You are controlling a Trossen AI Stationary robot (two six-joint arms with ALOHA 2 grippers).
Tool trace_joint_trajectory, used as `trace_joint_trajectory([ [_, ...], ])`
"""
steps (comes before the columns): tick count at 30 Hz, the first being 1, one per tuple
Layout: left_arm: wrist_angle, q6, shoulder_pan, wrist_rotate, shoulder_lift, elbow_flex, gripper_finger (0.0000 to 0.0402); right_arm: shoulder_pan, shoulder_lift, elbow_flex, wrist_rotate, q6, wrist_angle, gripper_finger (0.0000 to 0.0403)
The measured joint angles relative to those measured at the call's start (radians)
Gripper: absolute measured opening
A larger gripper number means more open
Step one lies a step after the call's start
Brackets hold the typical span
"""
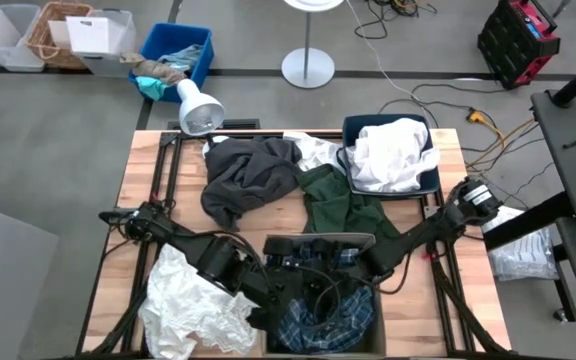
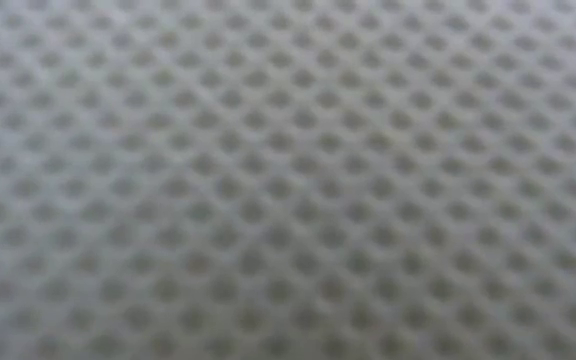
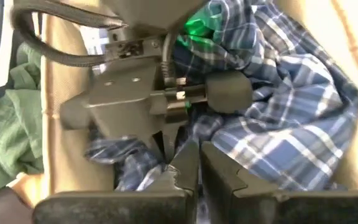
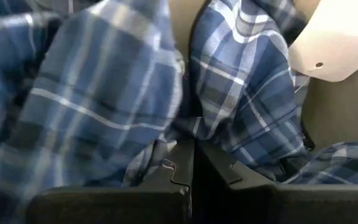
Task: Sort clothes
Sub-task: Put the blue checkered polo shirt into the brown laundry organizer
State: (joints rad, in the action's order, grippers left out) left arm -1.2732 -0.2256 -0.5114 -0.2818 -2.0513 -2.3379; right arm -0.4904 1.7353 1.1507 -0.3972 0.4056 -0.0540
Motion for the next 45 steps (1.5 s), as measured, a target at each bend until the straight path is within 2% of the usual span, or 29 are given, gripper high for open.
trace_joint_trajectory([
  [13,-0.032,0.015,-0.01,0.001,0.0,0.01,0.0,0.0,0.19,-0.004,-0.004,0.026,0.007,0.0009],
  [17,-0.043,0.013,-0.016,0.002,0.0,0.01,0.0,0.0,0.187,-0.006,-0.003,0.051,0.005,0.0009],
  [29,-0.052,0.02,-0.02,0.002,0.02,0.009,0.0,-0.001,-0.032,-0.017,0.016,0.017,-0.048,0.0009],
  [37,0.052,0.111,-0.009,0.004,0.014,0.076,0.0,-0.003,-0.242,-0.016,0.021,0.012,-0.131,0.001],
  [42,0.071,0.137,0.001,0.036,0.011,0.126,0.0,-0.003,-0.39,-0.014,0.113,0.096,-0.233,0.0012],
  [45,0.108,0.165,0.012,0.064,0.008,0.171,0.0,-0.005,-0.455,-0.013,0.231,0.153,-0.259,0.0012],
])
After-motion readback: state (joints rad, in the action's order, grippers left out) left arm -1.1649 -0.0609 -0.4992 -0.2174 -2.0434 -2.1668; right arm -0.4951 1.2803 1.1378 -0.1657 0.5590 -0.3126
